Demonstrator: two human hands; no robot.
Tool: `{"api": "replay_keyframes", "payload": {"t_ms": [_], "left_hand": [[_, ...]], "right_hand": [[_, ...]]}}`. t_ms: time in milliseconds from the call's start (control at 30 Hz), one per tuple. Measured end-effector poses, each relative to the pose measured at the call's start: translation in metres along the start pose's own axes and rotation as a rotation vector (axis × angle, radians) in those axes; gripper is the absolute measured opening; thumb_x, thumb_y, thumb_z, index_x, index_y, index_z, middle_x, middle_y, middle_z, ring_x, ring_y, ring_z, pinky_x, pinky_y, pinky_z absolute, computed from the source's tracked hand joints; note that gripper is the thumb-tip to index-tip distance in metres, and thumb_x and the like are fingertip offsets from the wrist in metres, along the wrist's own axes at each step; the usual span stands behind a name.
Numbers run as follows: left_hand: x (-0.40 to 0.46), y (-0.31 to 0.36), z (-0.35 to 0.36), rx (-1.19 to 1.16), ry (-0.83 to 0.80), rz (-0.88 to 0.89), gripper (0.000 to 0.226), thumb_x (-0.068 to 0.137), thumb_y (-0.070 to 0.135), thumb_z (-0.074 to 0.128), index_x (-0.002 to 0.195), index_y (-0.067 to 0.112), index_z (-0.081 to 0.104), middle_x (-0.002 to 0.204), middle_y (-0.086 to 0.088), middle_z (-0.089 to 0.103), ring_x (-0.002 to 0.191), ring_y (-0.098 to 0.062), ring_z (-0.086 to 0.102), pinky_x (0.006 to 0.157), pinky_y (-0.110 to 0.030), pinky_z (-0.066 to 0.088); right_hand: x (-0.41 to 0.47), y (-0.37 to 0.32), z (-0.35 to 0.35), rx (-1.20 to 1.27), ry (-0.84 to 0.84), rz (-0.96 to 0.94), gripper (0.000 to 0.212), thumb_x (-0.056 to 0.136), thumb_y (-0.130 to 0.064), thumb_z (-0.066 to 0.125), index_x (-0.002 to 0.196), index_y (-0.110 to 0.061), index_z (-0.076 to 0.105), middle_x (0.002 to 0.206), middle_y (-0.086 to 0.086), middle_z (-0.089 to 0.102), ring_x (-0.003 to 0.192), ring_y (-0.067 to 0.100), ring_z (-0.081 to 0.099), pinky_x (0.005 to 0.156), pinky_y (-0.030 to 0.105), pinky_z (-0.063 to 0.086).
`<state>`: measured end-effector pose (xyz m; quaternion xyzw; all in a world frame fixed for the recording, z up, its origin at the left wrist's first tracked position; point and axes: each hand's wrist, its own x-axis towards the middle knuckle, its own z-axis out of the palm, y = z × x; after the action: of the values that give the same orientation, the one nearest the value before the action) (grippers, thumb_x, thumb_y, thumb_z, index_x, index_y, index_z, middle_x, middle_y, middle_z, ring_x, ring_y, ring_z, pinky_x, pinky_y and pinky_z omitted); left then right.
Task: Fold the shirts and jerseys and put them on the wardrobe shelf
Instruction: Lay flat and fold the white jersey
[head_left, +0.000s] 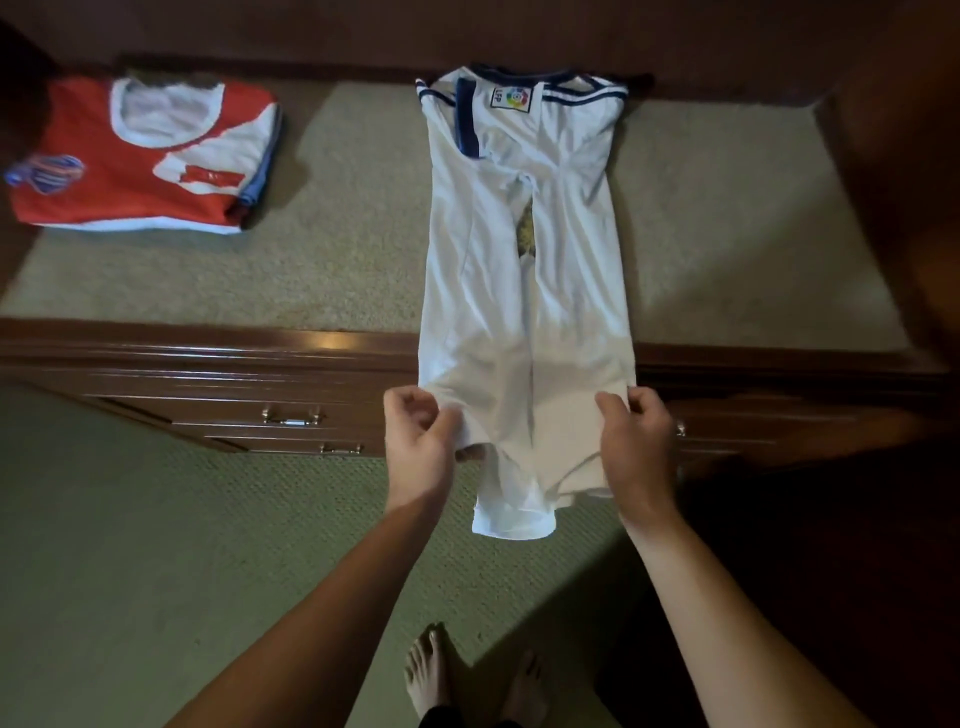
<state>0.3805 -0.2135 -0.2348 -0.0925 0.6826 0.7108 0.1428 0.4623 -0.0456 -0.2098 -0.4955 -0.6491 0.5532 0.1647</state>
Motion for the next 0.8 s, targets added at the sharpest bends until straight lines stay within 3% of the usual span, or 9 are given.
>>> {"api": "replay_keyframes", "payload": {"t_ms": [67,167,267,367,433,500,533,667,800], "left_hand": [[0.016,0.035,0.010,-0.135,-0.017,-0.030,0.029,0.088,-0.004,0.059,0.106,0.016,0.049,0.073,-0.009,0.065,0.058,-0.013,0.059,0.051,-0.029,0.049],[0.056,0.079,0.025,-0.198,-0.116,-0.118,0.022,0.091,0.002,0.060,0.109,0.014,0.064,0.093,-0.027,0.070,0.073,-0.026,0.070,0.062,-0.034,0.055],[0.104,0.103,0.045,-0.290,-0.113,-0.262,0.020,0.099,0.005,0.053,0.116,0.001,0.062,0.098,-0.020,0.074,0.079,-0.024,0.076,0.063,-0.029,0.059],[0.145,0.106,0.060,-0.169,-0.056,-0.323,0.030,0.101,0.017,0.052,0.121,-0.003,0.060,0.093,-0.021,0.074,0.072,-0.025,0.075,0.056,-0.030,0.058],[0.156,0.098,0.063,0.231,-0.062,-0.227,0.033,0.098,0.031,0.055,0.121,0.008,0.062,0.088,-0.017,0.074,0.064,-0.023,0.071,0.050,-0.029,0.053],[0.160,0.087,0.062,0.641,-0.033,0.018,0.030,0.092,0.032,0.058,0.119,0.018,0.065,0.092,-0.008,0.072,0.075,-0.019,0.068,0.063,-0.029,0.051],[0.161,0.082,0.062,0.775,-0.025,0.140,0.029,0.090,0.027,0.058,0.117,0.022,0.066,0.099,-0.004,0.068,0.086,-0.018,0.064,0.072,-0.031,0.051],[0.177,0.065,0.073,1.000,-0.077,0.466,0.034,0.084,0.018,0.065,0.119,0.022,0.068,0.123,-0.005,0.056,0.118,-0.026,0.048,0.100,-0.041,0.042],[0.197,0.061,0.086,1.193,-0.342,0.674,0.042,0.081,0.036,0.073,0.122,0.033,0.067,0.128,0.006,0.056,0.119,-0.023,0.045,0.096,-0.038,0.030]], "right_hand": [[0.016,-0.026,0.003,0.108,0.023,0.075,0.009,0.093,-0.022,0.065,0.090,-0.013,0.066,0.086,0.004,0.071,0.078,0.019,0.066,0.068,0.033,0.050],[0.057,-0.061,0.011,0.305,0.025,0.242,0.011,0.092,-0.017,0.068,0.098,-0.008,0.069,0.092,0.008,0.073,0.086,0.024,0.072,0.065,0.030,0.054],[0.106,-0.089,0.019,0.475,-0.034,0.423,0.023,0.093,-0.016,0.068,0.112,-0.004,0.068,0.104,0.012,0.074,0.087,0.026,0.073,0.055,0.030,0.057],[0.143,-0.102,0.029,0.638,-0.087,0.486,0.034,0.099,-0.020,0.061,0.124,0.001,0.055,0.115,0.023,0.065,0.092,0.037,0.073,0.063,0.042,0.062],[0.153,-0.104,0.032,0.447,-0.081,0.430,0.029,0.099,-0.025,0.058,0.114,0.000,0.056,0.100,0.021,0.067,0.082,0.039,0.075,0.062,0.044,0.061],[0.158,-0.094,0.034,0.029,-0.020,0.221,0.022,0.095,-0.023,0.056,0.106,-0.006,0.065,0.092,0.010,0.070,0.079,0.032,0.075,0.063,0.043,0.059],[0.160,-0.086,0.034,-0.169,0.010,0.074,0.022,0.092,-0.022,0.057,0.106,-0.011,0.069,0.096,0.005,0.071,0.085,0.028,0.072,0.071,0.043,0.059],[0.171,-0.068,0.042,-0.610,-0.014,-0.377,0.042,0.092,-0.036,0.066,0.131,-0.022,0.061,0.122,0.002,0.055,0.118,0.024,0.051,0.099,0.037,0.042],[0.193,-0.070,0.051,-0.771,0.013,-0.398,0.056,0.090,-0.054,0.065,0.135,-0.023,0.058,0.129,0.006,0.053,0.128,0.030,0.041,0.107,0.046,0.032]]}}
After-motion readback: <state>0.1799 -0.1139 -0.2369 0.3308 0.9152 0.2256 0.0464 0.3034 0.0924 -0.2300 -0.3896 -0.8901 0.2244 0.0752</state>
